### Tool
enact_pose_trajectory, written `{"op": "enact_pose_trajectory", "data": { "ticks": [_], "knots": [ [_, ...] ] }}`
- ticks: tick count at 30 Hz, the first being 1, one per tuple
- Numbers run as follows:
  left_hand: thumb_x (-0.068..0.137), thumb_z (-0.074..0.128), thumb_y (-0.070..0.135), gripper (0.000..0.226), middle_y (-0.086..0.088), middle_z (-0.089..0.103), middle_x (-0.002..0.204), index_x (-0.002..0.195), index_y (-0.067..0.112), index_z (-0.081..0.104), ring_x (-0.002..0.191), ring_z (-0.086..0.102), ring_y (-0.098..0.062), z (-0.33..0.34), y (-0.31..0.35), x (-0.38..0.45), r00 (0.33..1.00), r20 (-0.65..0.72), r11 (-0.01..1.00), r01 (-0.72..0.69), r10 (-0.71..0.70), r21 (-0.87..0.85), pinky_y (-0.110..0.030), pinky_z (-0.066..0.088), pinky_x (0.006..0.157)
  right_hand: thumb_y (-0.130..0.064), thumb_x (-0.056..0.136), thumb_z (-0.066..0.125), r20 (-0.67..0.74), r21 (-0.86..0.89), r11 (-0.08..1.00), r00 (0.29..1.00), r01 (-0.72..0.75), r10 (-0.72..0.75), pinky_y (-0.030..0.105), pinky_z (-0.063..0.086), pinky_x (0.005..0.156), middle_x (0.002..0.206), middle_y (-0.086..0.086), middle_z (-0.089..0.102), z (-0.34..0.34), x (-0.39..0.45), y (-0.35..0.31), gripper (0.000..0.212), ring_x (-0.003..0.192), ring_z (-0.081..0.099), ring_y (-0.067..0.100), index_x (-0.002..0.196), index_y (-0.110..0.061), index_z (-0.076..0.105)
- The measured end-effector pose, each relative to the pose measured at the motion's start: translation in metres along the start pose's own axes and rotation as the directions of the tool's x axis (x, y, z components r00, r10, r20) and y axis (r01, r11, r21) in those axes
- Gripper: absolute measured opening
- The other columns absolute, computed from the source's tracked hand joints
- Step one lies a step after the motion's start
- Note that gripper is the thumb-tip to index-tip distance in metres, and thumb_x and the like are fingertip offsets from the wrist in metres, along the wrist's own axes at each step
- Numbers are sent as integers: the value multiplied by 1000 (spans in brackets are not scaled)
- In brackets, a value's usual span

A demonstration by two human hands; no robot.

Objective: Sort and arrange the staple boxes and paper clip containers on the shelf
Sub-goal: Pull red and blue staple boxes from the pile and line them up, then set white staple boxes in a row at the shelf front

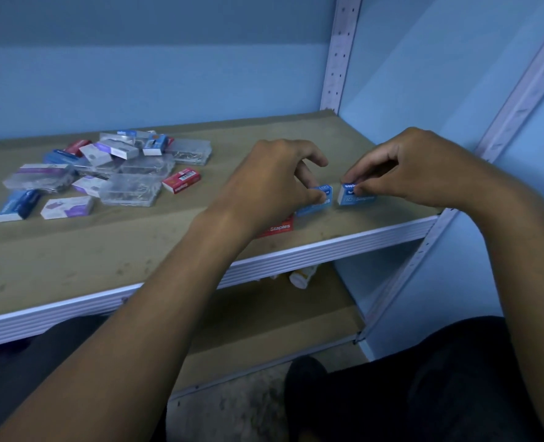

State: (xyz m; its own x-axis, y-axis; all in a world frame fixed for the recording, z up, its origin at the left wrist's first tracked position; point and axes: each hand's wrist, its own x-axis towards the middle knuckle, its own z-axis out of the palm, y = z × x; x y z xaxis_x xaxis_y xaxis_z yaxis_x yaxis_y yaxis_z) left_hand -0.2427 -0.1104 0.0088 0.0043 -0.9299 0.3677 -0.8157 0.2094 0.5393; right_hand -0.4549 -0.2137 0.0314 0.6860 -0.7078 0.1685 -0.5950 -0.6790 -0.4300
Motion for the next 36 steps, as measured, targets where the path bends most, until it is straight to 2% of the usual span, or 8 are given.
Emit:
{"op": "enact_pose_trajectory", "data": {
  "ticks": [6, 12, 16, 20, 26, 30, 33, 36],
  "knots": [
    [70, 86, 34, 47, 16, 74, 79, 114, 30, 68, 67, 61, 10, 11, 6, 1, 998, 48, 999, -40, 40, 5, -19, 52, 72, -27, 79, 84, 25, -2, 1000, 999, -31, 31, -3, 40, 64, 81, -29, 73, -4, -10, 8, 20, 84, 64, -15, 85, -45, 80],
    [70, 86, 34, 48, 17, 73, 80, 115, 32, 67, 68, 61, 12, 17, 6, 3, 996, 75, 999, -46, 46, 4, -17, 51, 68, -24, 80, 83, 55, 28, 998, 997, -57, 55, -3, 40, 64, 79, -29, 73, -3, -13, 10, 20, 83, 64, -14, 87, -43, 81],
    [70, 86, 34, 47, 17, 73, 79, 113, 32, 67, 67, 61, 11, 19, 6, 2, 995, 91, 1000, -31, 31, 3, -19, 52, 69, -24, 81, 82, 64, 11, 998, 996, -59, 58, 1, 42, 65, 81, -29, 73, -2, -13, 9, 21, 84, 64, -13, 86, -44, 80],
    [70, 86, 34, 47, 16, 73, 80, 114, 32, 67, 67, 61, 12, 19, 7, 0, 996, 90, 1000, -26, 26, 3, -15, 49, 64, -23, 80, 83, 81, 7, 998, 994, -68, 68, -3, 39, 62, 81, -28, 73, -1, -12, 9, 22, 82, 64, -15, 84, -44, 80],
    [70, 84, 43, 47, 18, 73, 80, 112, 31, 68, 67, 65, 5, 10, 8, -3, 997, 72, 1000, -14, 16, -25, -24, 56, 66, -35, 80, 81, 58, 47, 996, 996, -75, 72, 9, 41, 70, 85, -30, 73, -2, -14, 4, 14, 87, 63, -16, 89, -47, 80],
    [77, 79, 44, 37, 15, 74, 84, 110, 30, 70, 75, 63, 8, -4, 1, -4, 1000, 5, 1000, -4, 3, 14, -18, 53, 74, -38, 85, 77, -19, 58, 998, 1000, -22, 23, 13, 44, 74, 85, -31, 73, -1, -9, -4, 9, 88, 65, -14, 90, -45, 80],
    [80, 77, 43, 32, 13, 74, 88, 107, 27, 72, 77, 63, 7, -16, -7, -8, 1000, -17, 999, 14, -14, 36, -19, 53, 77, -35, 87, 76, -30, 68, 998, 999, 20, -18, 12, 43, 75, 85, -32, 72, 4, -2, -13, 10, 88, 65, -14, 88, -45, 79],
    [81, 76, 42, 29, 13, 73, 94, 105, 26, 74, 75, 61, 11, -28, -17, -13, 998, -46, 997, 38, -35, 63, -12, 49, 74, -35, 88, 75, -26, 67, 996, 999, 50, -48, 15, 45, 77, 87, -32, 72, 9, 8, -25, 11, 89, 65, -13, 89, -45, 79]
  ]
}}
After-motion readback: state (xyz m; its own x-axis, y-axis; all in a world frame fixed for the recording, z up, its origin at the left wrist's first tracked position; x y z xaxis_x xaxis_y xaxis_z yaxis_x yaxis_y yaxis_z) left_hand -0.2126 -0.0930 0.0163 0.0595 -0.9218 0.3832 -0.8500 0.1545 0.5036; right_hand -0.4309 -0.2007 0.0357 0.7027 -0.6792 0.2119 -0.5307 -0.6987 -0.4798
